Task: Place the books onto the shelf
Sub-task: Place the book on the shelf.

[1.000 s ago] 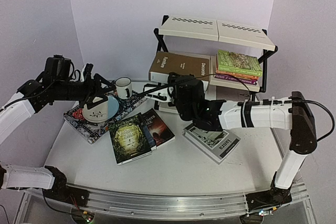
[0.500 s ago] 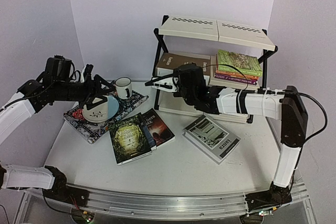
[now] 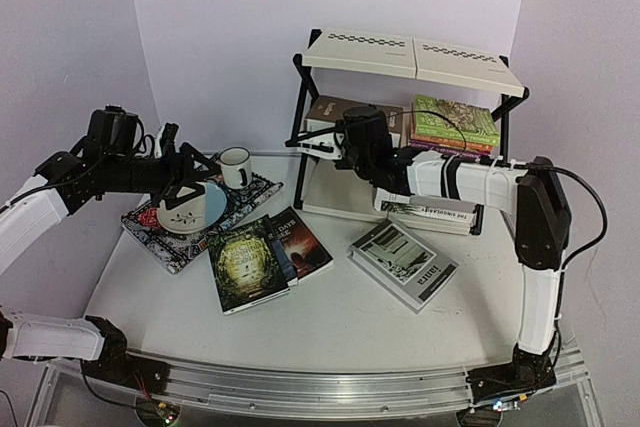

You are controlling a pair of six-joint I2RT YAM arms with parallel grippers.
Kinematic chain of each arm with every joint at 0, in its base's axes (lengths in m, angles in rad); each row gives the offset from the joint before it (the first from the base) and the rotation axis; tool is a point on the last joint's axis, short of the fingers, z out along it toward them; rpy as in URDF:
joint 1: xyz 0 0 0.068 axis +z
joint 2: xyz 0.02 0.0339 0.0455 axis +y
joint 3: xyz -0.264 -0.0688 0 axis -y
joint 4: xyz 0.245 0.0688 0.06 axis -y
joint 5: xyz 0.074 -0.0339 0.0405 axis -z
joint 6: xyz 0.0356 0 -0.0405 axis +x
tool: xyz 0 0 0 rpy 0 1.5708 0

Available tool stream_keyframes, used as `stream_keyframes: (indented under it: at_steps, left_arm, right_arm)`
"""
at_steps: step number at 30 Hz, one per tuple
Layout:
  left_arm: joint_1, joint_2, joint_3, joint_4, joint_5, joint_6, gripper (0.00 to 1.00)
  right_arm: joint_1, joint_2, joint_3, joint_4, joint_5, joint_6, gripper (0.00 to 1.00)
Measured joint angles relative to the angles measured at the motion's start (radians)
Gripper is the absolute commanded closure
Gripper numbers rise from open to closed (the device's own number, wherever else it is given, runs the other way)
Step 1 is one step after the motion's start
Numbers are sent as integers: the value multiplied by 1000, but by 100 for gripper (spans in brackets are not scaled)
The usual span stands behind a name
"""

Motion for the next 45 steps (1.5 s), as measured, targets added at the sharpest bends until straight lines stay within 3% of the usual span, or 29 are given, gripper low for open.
stream_keyframes:
  at_steps: [20,45]
  left_arm:
    - [0,2,-1,0,1,2,31]
    - [0,5,-9,-1,4,2,31]
  right_arm:
    - [-58,97,158,-69,-71,-21,57]
    - [-73,101,174,-88,-89,-24,49]
